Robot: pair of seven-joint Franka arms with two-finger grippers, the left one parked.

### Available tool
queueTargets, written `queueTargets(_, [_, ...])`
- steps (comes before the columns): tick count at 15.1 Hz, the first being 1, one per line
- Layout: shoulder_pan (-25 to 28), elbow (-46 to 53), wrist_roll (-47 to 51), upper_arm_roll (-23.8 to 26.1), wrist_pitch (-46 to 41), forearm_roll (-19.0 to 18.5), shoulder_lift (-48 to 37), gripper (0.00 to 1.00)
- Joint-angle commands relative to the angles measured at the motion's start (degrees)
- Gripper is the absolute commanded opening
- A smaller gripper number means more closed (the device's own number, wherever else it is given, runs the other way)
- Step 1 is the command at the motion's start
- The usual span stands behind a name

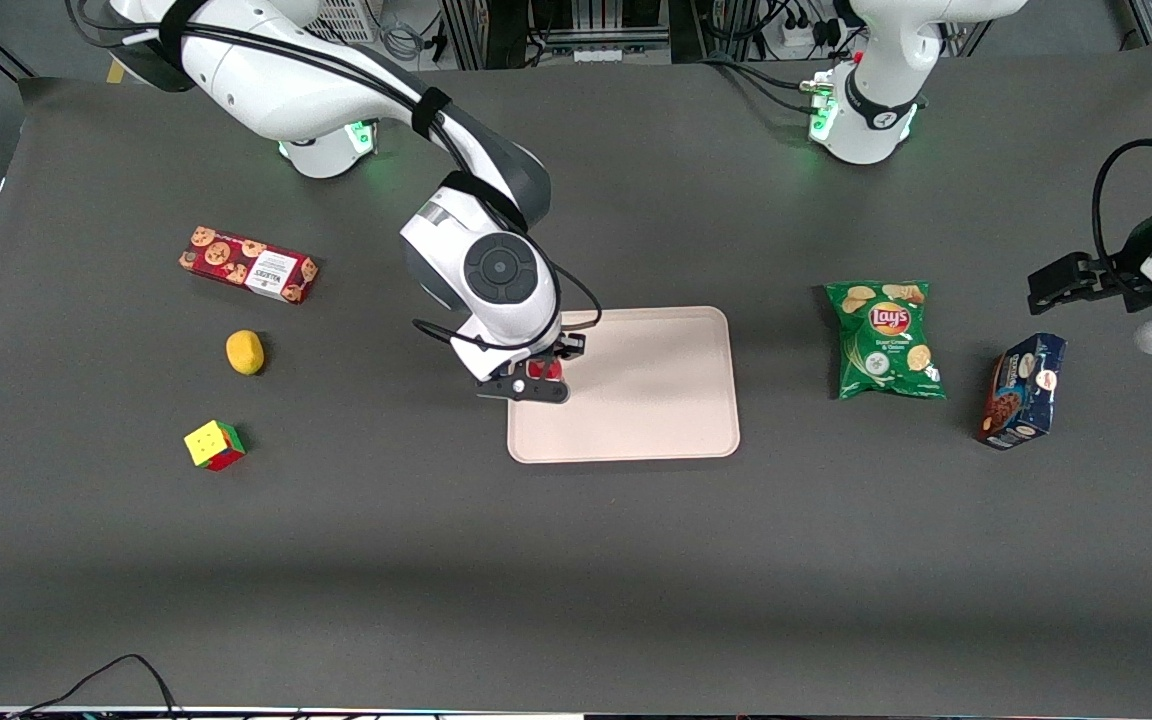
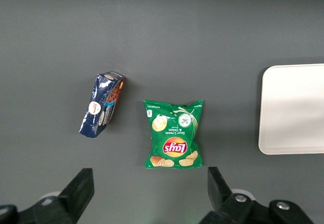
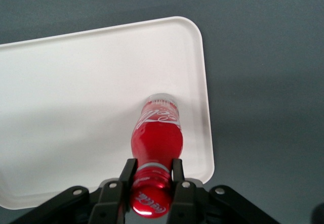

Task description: Place coke bottle on tray

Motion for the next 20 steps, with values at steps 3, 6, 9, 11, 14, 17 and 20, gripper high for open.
queueTargets(3, [-0.2, 0.1, 2.0, 0.5, 1.0, -1.7, 0.0, 0.75])
queueTargets(6, [-0.5, 0.1, 1.9, 0.5, 1.3, -1.6, -0.1, 1.0])
queueTargets(9, [-2.5, 0.1, 1.0, 1.1, 0.4, -1.0, -3.1, 1.0])
queueTargets(11, [-6.4, -1.7, -3.3, 2.8, -1.6, -0.8, -7.4, 1.0])
queueTargets(14, [-12.4, -6.2, -16.6, 2.5, -3.5, 4.5, -16.0, 1.0])
queueTargets(17, [-15.3, -11.4, -28.9, -2.2, -6.3, 8.7, -25.9, 1.0])
queueTargets(20, [-15.3, -18.8, -42.2, -11.0, -7.2, 14.8, -36.6, 1.0])
